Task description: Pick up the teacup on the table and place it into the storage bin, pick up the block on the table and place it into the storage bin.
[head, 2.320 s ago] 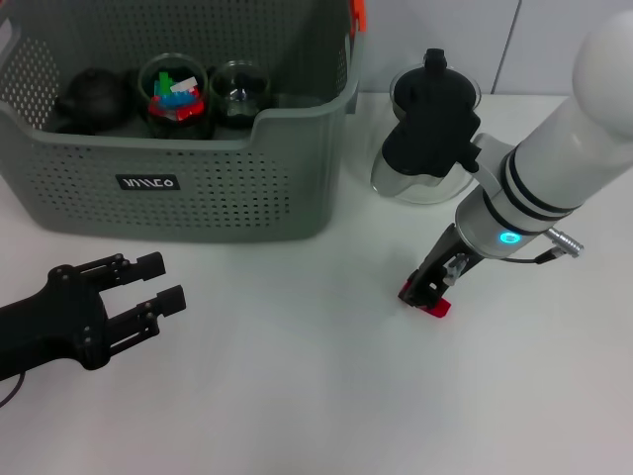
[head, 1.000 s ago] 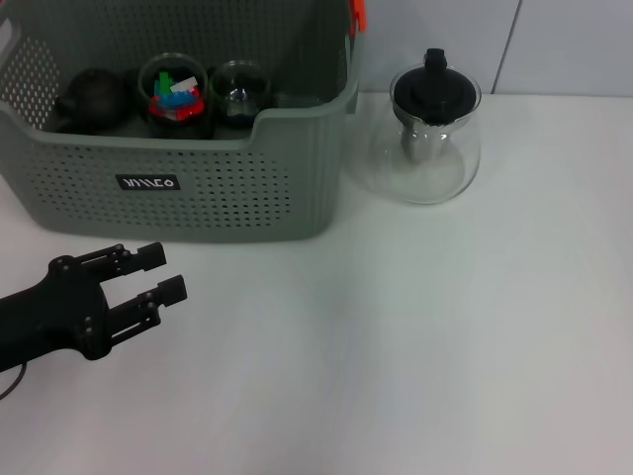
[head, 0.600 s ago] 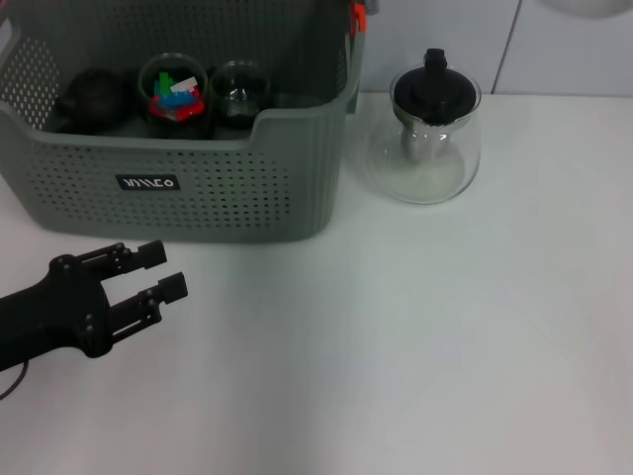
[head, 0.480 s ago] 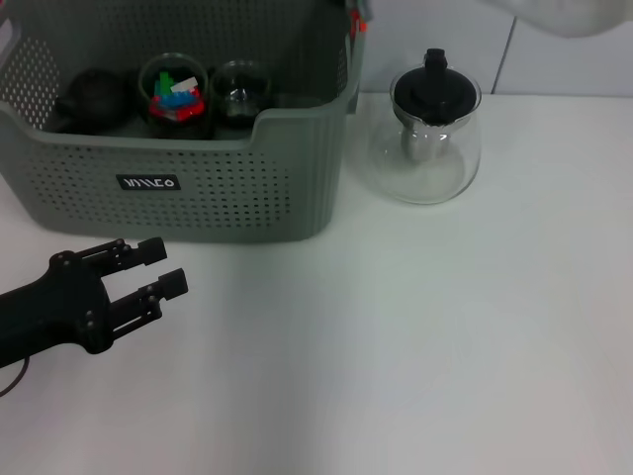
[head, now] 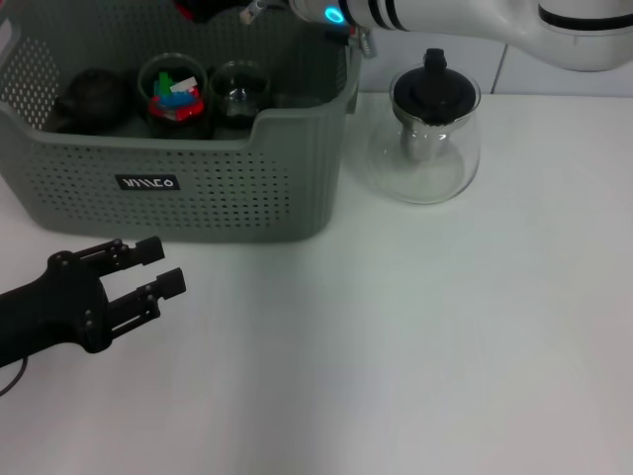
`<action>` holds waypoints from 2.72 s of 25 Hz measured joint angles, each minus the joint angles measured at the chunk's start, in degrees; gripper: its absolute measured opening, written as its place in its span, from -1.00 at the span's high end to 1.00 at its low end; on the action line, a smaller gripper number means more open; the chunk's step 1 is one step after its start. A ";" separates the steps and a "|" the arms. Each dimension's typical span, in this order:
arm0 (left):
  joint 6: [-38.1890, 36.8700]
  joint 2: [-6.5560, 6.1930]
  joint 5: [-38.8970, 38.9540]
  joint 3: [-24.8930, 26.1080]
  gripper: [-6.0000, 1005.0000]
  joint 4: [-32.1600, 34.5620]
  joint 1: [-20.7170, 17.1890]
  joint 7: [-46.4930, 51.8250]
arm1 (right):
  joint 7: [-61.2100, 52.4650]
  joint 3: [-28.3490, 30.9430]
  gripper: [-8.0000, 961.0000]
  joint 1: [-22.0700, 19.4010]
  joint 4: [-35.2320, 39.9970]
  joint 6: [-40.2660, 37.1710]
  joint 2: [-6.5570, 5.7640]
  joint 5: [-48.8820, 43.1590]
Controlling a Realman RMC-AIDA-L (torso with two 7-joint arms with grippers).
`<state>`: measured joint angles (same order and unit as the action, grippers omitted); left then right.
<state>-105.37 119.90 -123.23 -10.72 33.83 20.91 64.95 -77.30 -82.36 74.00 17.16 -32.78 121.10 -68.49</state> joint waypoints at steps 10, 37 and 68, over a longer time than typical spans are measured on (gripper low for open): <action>-0.05 0.07 0.00 0.00 -0.12 0.00 -0.51 0.00 | -1.75 -1.53 0.22 0.59 0.59 2.28 0.11 -0.10; -4.52 -0.74 -4.48 -7.55 -0.13 2.84 0.32 -2.75 | 5.09 11.63 -0.65 -59.40 35.01 -54.84 -1.04 -17.21; -2.03 -0.38 -5.58 -15.42 -0.71 0.09 3.61 -9.59 | 23.14 13.10 -0.92 -49.36 8.65 -54.54 -0.95 -17.90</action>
<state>-107.39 119.52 -128.81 -26.14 33.92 24.52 55.37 -54.16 -69.26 24.64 25.81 -87.32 120.15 -86.38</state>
